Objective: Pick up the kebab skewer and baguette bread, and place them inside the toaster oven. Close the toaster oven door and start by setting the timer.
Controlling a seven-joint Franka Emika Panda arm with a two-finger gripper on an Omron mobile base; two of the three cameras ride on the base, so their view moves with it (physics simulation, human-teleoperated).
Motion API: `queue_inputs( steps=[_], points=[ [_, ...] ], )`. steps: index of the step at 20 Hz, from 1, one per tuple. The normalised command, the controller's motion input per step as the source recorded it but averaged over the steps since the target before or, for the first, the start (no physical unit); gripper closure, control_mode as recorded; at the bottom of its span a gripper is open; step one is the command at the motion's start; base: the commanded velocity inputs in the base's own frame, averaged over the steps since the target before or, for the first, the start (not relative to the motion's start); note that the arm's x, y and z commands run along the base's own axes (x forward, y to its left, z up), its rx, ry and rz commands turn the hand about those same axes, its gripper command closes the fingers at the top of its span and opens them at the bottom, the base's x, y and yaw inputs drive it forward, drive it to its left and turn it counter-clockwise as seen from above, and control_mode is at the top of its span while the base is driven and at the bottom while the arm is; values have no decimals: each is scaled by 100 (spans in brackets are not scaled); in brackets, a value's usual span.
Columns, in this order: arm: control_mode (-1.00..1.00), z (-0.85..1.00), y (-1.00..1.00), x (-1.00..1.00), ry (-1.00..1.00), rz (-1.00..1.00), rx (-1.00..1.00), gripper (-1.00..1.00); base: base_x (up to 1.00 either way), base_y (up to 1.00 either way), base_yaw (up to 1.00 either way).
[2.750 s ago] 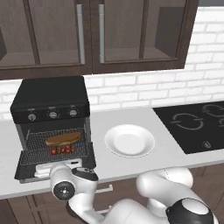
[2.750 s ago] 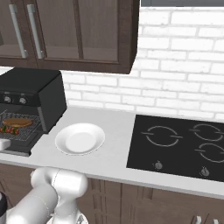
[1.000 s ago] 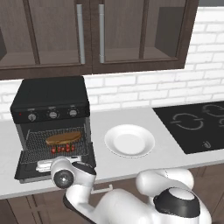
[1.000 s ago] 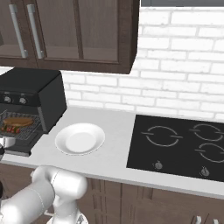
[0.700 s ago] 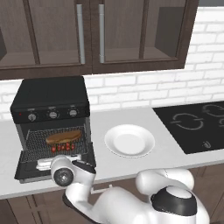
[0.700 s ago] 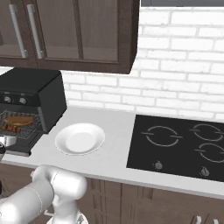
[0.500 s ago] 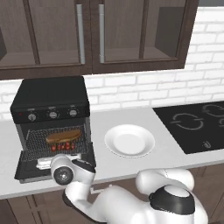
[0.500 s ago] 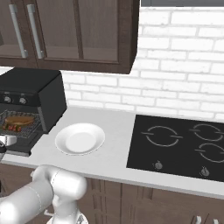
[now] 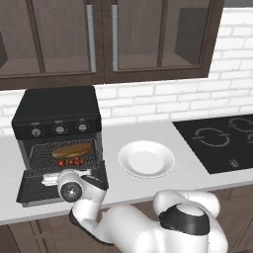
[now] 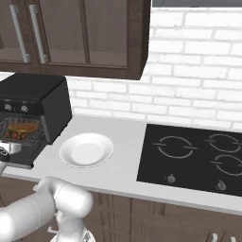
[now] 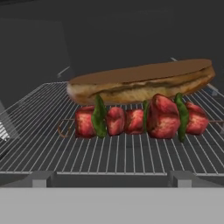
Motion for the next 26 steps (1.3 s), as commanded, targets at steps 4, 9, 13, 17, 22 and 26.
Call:
queue_inputs(
  steps=[4, 9, 13, 17, 22, 26],
  points=[
    [-100, 0, 0, 31, 0, 0, 0, -100, 0, 0, 0],
    [-100, 0, 0, 39, 0, 0, 0, -100, 0, 0, 0],
    [-100, 0, 0, 39, 0, 0, 0, -100, 0, 0, 0],
    [-100, 0, 0, 39, 0, 0, 0, -100, 0, 0, 0],
    [-100, 0, 0, 37, 0, 0, 0, -100, 0, 0, 0],
    [-100, 0, 0, 35, 0, 0, 0, -100, 0, 0, 0]
  ],
)
